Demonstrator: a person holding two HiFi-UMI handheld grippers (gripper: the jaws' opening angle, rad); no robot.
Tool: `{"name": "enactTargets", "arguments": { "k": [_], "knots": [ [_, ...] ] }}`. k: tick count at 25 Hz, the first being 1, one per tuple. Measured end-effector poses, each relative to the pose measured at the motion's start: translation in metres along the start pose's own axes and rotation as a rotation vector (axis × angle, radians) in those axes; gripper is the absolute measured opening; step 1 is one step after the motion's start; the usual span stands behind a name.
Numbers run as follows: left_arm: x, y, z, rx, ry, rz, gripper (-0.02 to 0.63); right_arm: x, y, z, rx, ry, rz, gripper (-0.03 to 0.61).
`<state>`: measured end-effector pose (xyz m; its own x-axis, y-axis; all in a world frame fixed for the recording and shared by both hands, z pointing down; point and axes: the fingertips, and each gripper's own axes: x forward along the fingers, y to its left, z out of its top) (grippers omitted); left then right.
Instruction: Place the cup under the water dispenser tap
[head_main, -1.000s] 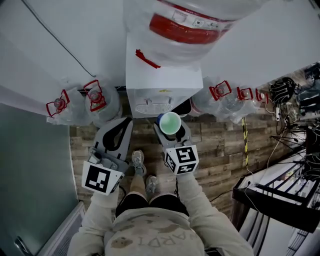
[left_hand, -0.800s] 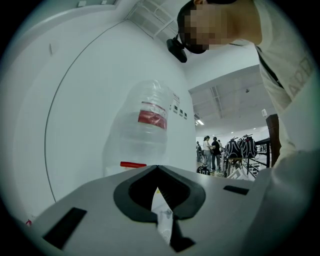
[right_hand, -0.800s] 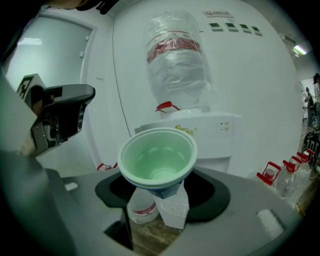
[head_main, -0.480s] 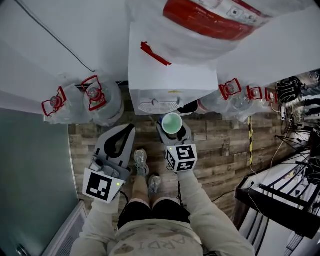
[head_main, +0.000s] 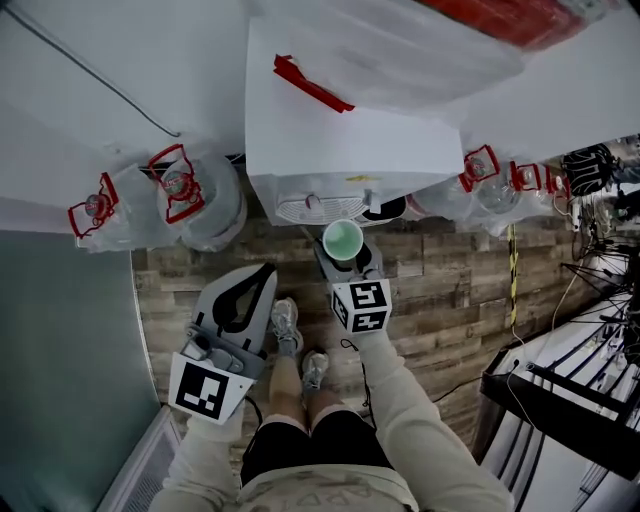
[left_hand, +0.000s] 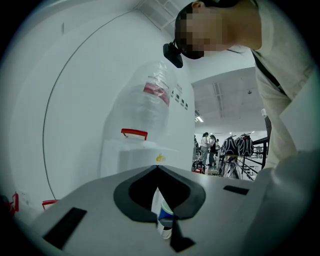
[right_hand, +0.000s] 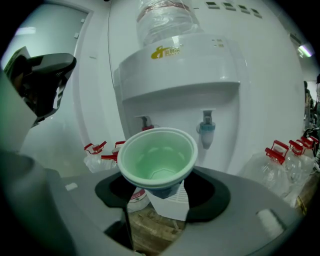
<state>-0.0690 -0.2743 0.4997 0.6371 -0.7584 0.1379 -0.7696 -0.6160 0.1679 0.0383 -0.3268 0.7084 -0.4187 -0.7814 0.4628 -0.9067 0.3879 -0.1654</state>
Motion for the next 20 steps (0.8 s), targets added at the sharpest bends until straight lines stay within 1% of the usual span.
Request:
{"name": "enactTargets", "arguments": {
  "k": [4, 10, 16, 20],
  "knots": [
    [0.004, 0.001, -0.018, -0.002, 0.01, -0.005, 0.005, 0.016, -0.013, -0.018, 0.018, 0.003, -0.021, 0.295],
    [0.006, 0.007, -0.042, -0.01, 0.027, -0.001, 0.005, 0.046, -0.031, -0.038, 0.01, 0.012, -0.043, 0.295],
    [0.005, 0.016, -0.062, -0.012, 0.045, 0.008, 0.005, 0.073, -0.053, -0.056, 0.055, 0.018, -0.079, 0.295],
    [0.004, 0.019, -0.072, -0.011, 0.053, 0.009, 0.005, 0.084, -0.063, -0.069, 0.057, 0.042, -0.094, 0.295]
  ]
}}
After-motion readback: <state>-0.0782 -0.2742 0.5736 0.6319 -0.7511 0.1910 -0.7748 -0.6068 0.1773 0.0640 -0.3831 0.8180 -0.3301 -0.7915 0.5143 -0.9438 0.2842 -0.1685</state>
